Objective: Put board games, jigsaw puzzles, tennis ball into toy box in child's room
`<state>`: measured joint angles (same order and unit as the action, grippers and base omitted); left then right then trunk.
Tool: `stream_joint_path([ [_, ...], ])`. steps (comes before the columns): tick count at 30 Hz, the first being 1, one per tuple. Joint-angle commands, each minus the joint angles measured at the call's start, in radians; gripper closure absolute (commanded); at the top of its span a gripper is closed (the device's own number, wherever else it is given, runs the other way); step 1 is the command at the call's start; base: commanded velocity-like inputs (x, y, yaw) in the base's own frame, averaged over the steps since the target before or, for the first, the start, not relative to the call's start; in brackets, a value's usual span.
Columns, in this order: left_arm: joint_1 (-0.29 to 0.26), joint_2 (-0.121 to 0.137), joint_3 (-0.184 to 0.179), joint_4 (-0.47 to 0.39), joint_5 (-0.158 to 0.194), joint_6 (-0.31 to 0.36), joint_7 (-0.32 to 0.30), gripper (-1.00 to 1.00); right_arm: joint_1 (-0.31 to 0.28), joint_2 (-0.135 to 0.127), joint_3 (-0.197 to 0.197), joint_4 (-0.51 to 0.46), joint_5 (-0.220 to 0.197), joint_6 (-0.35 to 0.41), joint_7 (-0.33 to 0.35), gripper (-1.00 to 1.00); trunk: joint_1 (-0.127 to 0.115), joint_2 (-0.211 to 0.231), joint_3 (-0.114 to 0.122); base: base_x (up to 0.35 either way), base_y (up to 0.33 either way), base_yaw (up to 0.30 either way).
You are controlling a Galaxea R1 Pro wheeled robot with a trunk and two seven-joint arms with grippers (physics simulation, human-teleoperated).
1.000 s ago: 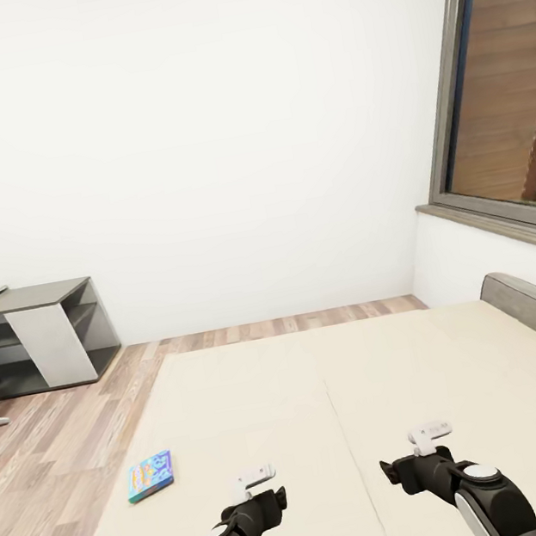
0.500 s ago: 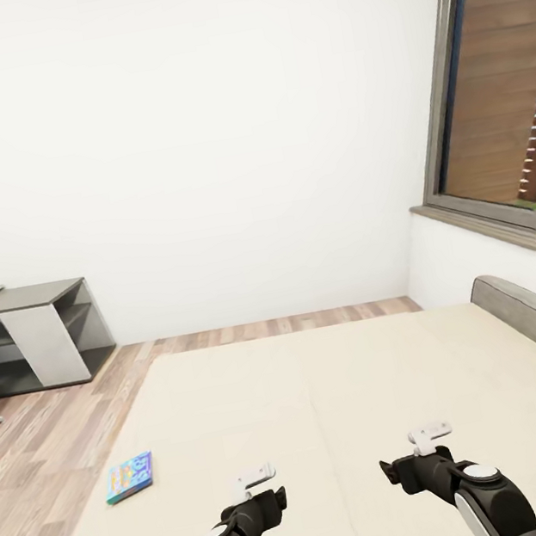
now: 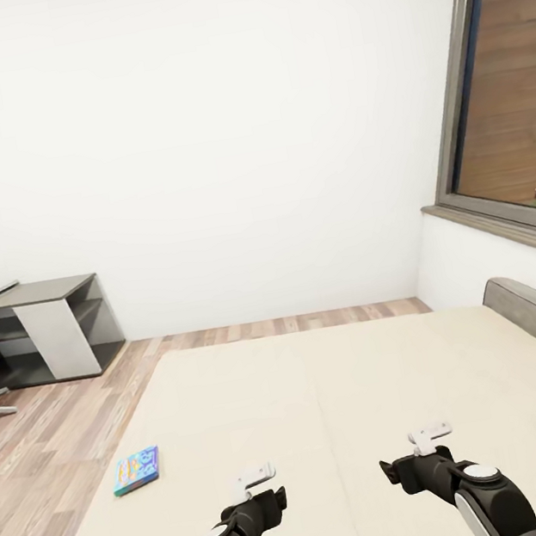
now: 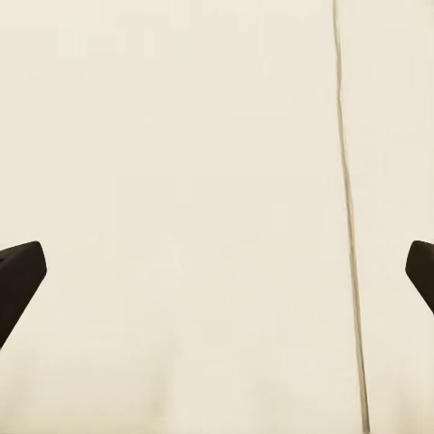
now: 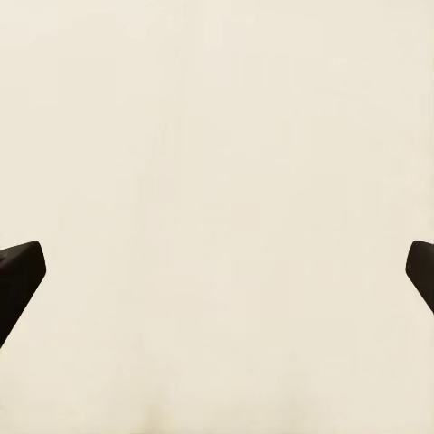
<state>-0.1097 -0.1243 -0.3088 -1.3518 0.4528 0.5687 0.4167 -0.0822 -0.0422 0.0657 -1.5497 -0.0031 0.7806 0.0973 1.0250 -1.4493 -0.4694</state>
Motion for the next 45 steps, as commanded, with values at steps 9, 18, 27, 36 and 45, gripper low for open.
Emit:
stream_joint_path([
  [9,-0.001,0.000,-0.001,-0.001,0.010,0.002,0.010,-1.00,-0.001,-0.001,0.000,-0.001,0.000,0.005,0.002,-1.00,0.000,-0.001,-0.001,0.000,-0.007,0.016],
  [18,-0.001,0.000,-0.002,-0.001,0.010,0.002,0.010,-1.00,-0.001,-0.001,0.000,-0.001,0.000,0.005,0.002,-1.00,0.000,-0.001,-0.001,0.000,-0.002,0.005],
  [27,-0.001,0.000,-0.002,-0.001,0.010,0.002,0.010,-1.00,-0.001,-0.001,0.000,-0.001,0.000,0.005,0.002,-1.00,0.000,-0.001,-0.001,0.000,-0.067,0.001],
  [36,-0.001,0.000,-0.003,-0.001,0.010,0.002,0.010,-1.00,-0.001,-0.001,0.000,-0.001,0.000,0.005,0.002,-1.00,0.000,-0.001,-0.001,0.000,-0.216,0.000],
  [45,-0.001,0.000,-0.003,-0.001,0.010,0.002,0.010,-1.00,-0.001,-0.001,0.000,-0.001,0.000,0.005,0.002,-1.00,0.000,-0.001,-0.001,0.000,-0.263,0.000],
])
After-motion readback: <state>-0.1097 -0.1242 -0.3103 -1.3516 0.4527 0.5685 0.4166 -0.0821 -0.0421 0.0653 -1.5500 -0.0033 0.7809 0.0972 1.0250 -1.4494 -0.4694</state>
